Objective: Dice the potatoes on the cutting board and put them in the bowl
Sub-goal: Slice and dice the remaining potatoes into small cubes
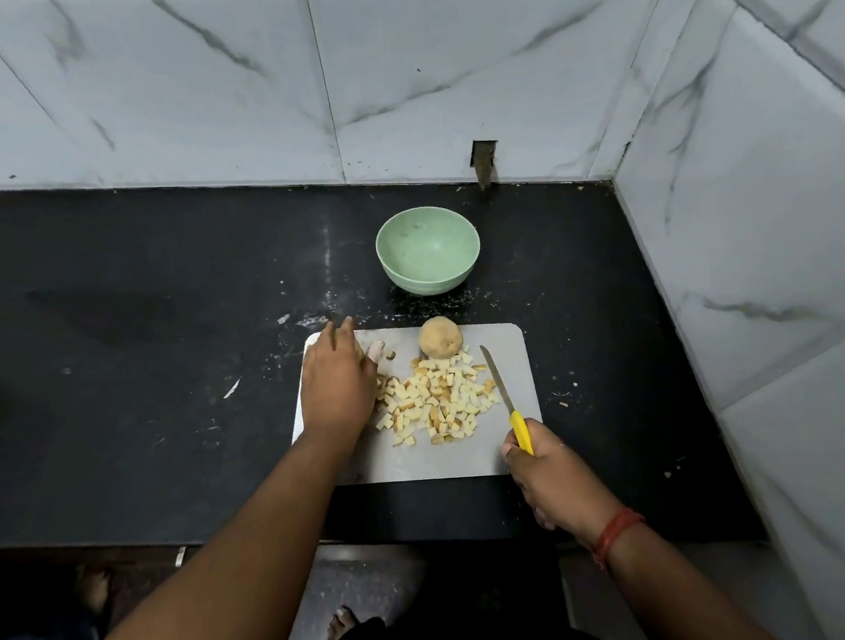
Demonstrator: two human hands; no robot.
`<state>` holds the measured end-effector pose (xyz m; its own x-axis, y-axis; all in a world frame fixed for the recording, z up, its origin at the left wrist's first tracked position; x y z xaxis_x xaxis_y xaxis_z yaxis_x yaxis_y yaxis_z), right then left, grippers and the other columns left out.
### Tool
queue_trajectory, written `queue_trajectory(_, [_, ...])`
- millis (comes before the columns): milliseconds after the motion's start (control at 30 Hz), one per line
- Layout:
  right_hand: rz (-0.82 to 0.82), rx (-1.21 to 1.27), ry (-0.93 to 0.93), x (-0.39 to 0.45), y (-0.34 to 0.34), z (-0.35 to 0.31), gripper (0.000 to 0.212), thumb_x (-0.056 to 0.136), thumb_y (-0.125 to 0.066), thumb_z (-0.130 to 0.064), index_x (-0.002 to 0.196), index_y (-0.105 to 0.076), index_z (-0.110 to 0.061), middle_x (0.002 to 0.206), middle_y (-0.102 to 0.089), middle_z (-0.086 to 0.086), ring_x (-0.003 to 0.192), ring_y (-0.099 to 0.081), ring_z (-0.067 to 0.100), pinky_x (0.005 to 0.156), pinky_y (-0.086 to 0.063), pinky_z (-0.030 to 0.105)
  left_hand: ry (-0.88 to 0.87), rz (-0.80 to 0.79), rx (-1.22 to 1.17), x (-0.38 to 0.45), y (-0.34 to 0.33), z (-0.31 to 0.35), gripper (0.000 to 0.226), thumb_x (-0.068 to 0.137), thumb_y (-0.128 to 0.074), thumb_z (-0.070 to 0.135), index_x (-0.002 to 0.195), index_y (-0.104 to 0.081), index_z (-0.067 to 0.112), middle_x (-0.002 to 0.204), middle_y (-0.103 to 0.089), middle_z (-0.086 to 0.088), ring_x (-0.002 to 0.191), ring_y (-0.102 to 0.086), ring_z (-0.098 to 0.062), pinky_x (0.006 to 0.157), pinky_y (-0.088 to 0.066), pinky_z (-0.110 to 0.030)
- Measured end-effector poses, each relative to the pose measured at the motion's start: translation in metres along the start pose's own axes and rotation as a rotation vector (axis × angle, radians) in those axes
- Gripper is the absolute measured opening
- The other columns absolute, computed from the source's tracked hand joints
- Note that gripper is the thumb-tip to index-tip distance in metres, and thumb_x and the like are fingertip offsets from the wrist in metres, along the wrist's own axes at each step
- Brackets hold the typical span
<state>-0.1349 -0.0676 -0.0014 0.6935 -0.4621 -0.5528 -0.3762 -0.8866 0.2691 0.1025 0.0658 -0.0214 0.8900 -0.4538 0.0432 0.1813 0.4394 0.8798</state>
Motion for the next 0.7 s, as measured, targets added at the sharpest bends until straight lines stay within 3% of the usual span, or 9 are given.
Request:
queue_trajectory(133, [-0.012,-0.041,0.029,0.004,-0.006,-0.005,0.013,0.099,-0.044,-0.031,0.090,-0.047,-0.022,0.062,-0.043,0.003,0.041,-0.035,0.013,0.040,-0.030,0.024,0.028,-0.031,-0.055,0.006,0.001,-0.007,0.054,0.098,-0.055,0.011,0.152,-0.047,0.008,0.155,-0.044,-0.012,0.140,-0.037,-0.035,0.118,-0.033,-0.043])
queue_trajectory(333, [-0.017,-0.076,0.048,0.007,-0.009,-0.012,0.013,0.099,-0.042,-0.031,0.088,-0.047,-0.026,0.062,-0.044,0.003,0.043,-0.036,0.014,0.040,-0.032,0.026,0.094,-0.093,-0.066,0.016,0.006,-0.010,0.049,0.099,-0.058,0.022,0.147,-0.052,0.017,0.152,-0.046,-0.011,0.134,-0.039,-0.038,0.113,-0.035,-0.045])
queue_trajectory(700, [-0.015,-0.104,0.053,0.009,-0.008,-0.017,0.012,0.101,-0.042,-0.030,0.094,-0.047,-0.022,0.062,-0.046,0.003,0.041,-0.037,0.014,0.040,-0.034,0.026,0.105,-0.088,-0.141,0.020,0.009,-0.013,0.055,0.094,-0.068,0.016,0.146,-0.053,0.021,0.144,-0.046,-0.008,0.131,-0.039,-0.033,0.110,-0.036,-0.042])
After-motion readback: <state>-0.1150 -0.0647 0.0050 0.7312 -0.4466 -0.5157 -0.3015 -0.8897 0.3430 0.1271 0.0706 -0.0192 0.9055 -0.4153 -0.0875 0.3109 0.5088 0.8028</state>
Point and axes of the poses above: each hand's wrist, its own x-axis towards the middle knuckle, its own y-axis out of the back of the hand, z = x × y, the point moved 2 cm from there along x, towards the middle knuckle
